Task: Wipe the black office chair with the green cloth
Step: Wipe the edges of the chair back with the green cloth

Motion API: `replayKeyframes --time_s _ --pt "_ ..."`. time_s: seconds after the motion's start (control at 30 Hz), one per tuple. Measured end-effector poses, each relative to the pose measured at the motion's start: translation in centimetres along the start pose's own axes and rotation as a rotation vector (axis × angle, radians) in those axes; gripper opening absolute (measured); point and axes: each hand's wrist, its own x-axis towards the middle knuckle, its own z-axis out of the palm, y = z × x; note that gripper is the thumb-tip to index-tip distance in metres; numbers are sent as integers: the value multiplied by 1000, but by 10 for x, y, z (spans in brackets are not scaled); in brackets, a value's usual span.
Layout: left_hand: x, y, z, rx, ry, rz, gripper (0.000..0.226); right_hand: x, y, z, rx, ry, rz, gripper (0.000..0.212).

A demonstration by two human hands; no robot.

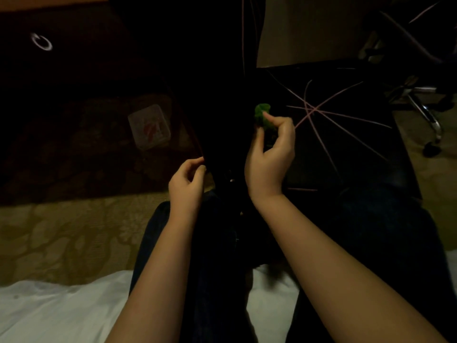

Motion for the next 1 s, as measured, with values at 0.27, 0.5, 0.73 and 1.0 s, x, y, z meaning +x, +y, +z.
replayKeyframes --time_s 0.27,0.5,0.73,1.0 --pt "1 0 1 -32 0 -2 22 -14 28 6 30 -1 296 34" --pt "6 -2 -2 14 26 10 24 -20 53 30 90 97 603 20" --pt "8 -5 -4 -6 2 -2 23 -22 59 44 57 12 855 18" --pt "5 -3 -2 -49 2 12 24 -10 46 33 153 49 913 19"
